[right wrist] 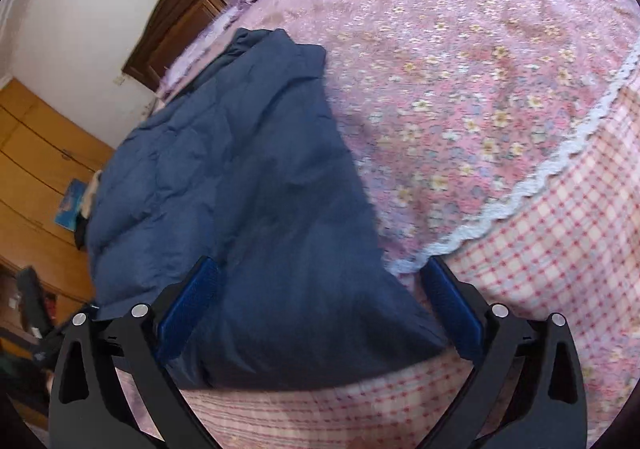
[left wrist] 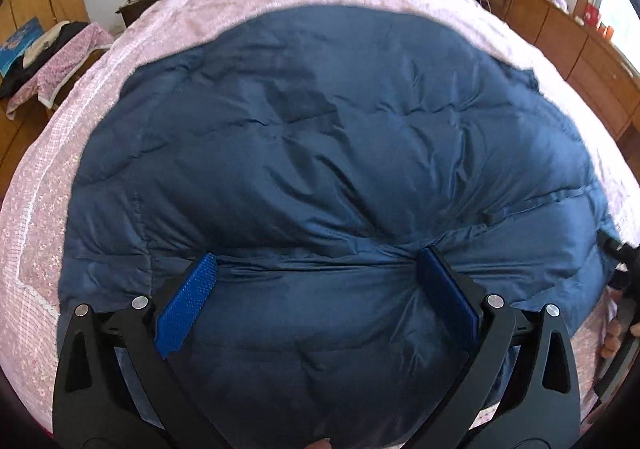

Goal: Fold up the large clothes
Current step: 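Smooth the flat jacket with both open grippers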

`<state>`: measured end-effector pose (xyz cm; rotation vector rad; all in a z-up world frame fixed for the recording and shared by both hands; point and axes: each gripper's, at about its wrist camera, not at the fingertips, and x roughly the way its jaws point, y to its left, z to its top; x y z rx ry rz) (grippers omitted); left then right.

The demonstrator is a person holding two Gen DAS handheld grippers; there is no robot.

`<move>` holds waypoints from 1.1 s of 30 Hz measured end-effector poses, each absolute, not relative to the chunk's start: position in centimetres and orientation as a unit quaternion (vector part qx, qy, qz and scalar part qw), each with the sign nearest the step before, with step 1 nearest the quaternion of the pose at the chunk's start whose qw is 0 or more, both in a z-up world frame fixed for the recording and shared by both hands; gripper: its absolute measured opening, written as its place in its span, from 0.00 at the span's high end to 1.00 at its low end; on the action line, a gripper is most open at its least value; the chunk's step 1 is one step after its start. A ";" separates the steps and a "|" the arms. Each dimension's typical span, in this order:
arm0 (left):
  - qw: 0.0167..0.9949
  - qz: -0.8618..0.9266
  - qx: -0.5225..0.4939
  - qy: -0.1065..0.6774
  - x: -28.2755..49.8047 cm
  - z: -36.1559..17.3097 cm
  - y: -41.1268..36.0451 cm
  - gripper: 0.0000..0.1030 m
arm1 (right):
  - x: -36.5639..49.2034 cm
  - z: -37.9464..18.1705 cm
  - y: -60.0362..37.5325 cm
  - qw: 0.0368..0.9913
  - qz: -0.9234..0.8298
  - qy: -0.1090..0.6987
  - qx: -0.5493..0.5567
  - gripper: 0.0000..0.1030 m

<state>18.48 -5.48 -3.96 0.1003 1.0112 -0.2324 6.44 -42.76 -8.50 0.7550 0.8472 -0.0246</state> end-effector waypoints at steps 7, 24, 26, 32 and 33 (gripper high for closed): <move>0.859 -0.104 0.070 0.496 18.8 -5.4 -6.4 0.03 | 6.3 -8.2 -42.6 0.847 -0.007 0.372 0.378 0.23; 0.886 -0.135 0.055 0.440 18.5 -0.1 -6.3 0.04 | 1.2 -6.1 -44.7 0.822 0.002 0.310 0.478 0.17; 0.884 -0.137 0.060 0.442 18.9 -0.3 -6.5 0.04 | 0.6 -6.2 -44.3 0.815 0.019 0.293 0.499 0.12; 0.882 -0.126 0.062 0.449 20.1 -1.3 -7.0 0.04 | 2.1 -4.9 -43.2 0.831 0.037 0.288 0.474 0.23; 0.882 -0.126 0.062 0.449 19.9 -1.4 -7.1 0.04 | 3.0 -5.0 -43.1 0.829 0.045 0.290 0.475 0.23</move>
